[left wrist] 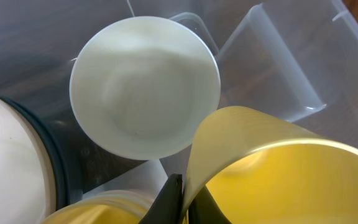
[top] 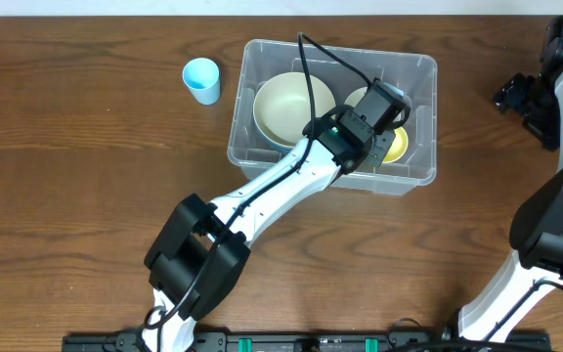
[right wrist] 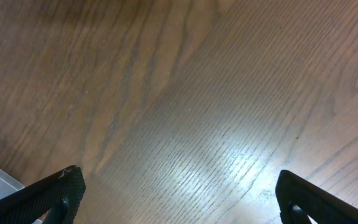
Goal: Pack container
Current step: 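Carry the second yellow cup into the bin's front right corner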
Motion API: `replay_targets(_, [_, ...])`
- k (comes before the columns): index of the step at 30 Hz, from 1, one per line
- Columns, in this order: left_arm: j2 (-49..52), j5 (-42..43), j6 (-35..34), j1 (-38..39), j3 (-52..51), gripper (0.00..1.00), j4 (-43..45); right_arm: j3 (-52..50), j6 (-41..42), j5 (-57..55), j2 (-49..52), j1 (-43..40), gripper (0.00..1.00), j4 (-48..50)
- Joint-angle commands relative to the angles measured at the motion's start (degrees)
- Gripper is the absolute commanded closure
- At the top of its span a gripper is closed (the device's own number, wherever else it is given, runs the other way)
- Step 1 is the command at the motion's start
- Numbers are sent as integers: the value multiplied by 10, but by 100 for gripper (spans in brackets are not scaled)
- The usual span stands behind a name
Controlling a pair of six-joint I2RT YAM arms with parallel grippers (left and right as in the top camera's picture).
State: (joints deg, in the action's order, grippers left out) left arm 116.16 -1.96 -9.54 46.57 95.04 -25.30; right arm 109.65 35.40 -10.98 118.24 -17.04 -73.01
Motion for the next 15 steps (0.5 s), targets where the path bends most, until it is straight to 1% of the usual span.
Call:
replay_targets(1, [12, -10, 10, -1, -3, 94, -5, -2, 6, -8, -3, -3, 1, 0])
replay_targets(6, [18, 22, 24, -1, -3, 94, -6, -2, 6, -8, -3, -3, 1, 0])
replay_targets(15, [23, 24, 24, -1, -3, 94, -13, -2, 6, -8, -3, -3, 1, 0])
